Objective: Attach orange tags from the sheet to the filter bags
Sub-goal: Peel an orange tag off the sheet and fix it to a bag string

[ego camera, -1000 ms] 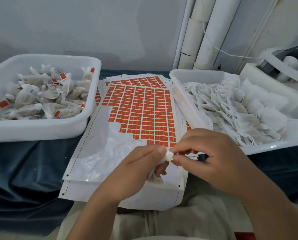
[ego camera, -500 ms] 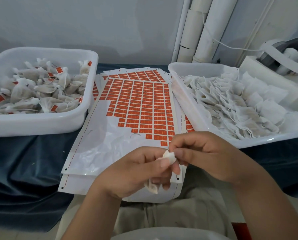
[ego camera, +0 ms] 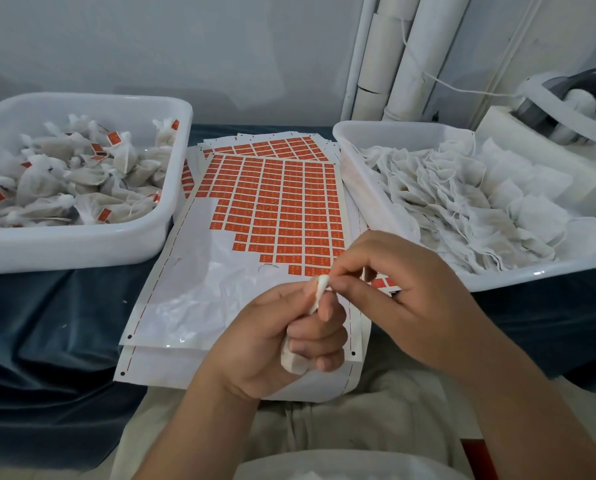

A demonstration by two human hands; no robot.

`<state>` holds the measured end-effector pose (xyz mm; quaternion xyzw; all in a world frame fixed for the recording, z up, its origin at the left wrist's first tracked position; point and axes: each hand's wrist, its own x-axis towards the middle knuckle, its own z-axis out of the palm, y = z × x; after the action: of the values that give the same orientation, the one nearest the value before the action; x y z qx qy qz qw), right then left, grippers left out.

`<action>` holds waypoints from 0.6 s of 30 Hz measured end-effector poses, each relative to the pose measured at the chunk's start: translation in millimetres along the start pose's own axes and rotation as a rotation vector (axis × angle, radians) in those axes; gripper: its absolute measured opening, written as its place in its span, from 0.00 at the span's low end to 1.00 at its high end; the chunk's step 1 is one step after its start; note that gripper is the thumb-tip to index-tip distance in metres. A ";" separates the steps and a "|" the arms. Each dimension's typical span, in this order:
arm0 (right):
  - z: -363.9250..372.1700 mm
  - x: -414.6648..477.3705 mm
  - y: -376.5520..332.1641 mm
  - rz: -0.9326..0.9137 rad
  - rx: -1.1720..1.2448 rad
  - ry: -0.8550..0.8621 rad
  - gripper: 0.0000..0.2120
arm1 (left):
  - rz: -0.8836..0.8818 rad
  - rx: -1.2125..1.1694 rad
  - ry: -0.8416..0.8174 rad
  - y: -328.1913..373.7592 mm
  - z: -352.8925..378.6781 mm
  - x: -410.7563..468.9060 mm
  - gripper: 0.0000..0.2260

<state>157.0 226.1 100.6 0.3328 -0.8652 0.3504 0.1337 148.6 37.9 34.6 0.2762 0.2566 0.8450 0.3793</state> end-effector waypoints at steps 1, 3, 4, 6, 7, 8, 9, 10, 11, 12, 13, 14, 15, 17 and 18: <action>2.5 0.4 -0.4 -0.011 -0.028 0.035 0.06 | 0.004 -0.012 0.009 0.7 0.0 -0.4 0.12; 4.9 0.9 -0.6 -0.008 -0.059 0.109 0.06 | 0.010 -0.003 0.039 2.2 -0.7 -1.6 0.12; 4.7 0.9 -0.4 -0.018 -0.090 0.132 0.07 | 0.010 0.009 0.054 2.5 -1.3 -2.1 0.12; 3.2 0.5 0.7 -0.079 -0.188 0.118 0.08 | 0.010 0.031 0.074 2.4 -2.2 -2.4 0.11; 2.1 -0.1 1.6 -0.114 -0.221 0.092 0.09 | 0.010 0.040 0.078 2.2 -2.5 -2.5 0.11; 0.7 -0.8 2.3 -0.138 -0.235 0.063 0.09 | 0.010 0.053 0.079 2.0 -2.8 -2.7 0.11; -1.1 -1.6 2.6 -0.152 -0.235 0.037 0.09 | 0.010 0.076 0.082 2.1 -3.1 -3.0 0.11; -3.0 -2.2 2.3 -0.159 -0.233 0.011 0.09 | 0.010 0.109 0.087 2.5 -3.4 -3.4 0.12; -4.5 -2.9 1.5 -0.163 -0.232 -0.015 0.10 | 0.011 0.149 0.096 3.2 -3.8 -4.4 0.12; -5.3 -3.2 0.3 -0.164 -0.233 -0.039 0.10 | 0.013 0.193 0.110 4.6 -4.4 -5.4 0.12; -5.9 -3.2 -0.8 -0.160 -0.232 -0.057 0.11 | 0.017 0.249 0.130 6.5 -5.1 -6.6 0.13; -6.3 -2.8 -1.8 -0.150 -0.226 -0.066 0.11 | 0.022 0.316 0.154 8.7 -5.7 -8.1 0.13; -6.7 -2.4 -2.5 -0.137 -0.220 -0.073 0.12 | 0.027 0.389 0.180 10.8 -6.4 -9.6 0.13; -7.1 -1.7 -3.2 -0.130 -0.231 -0.099 0.13 | 0.018 0.523 0.237 15.1 -7.6 -13.4 0.15; -6.9 -1.6 -3.2 -0.144 -0.254 -0.114 0.13 | -0.001 0.580 0.263 17.2 -8.2 -15.4 0.15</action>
<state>160.3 229.9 106.5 0.3936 -0.8826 0.2085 0.1501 143.2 14.1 35.5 0.2609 0.5338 0.7649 0.2486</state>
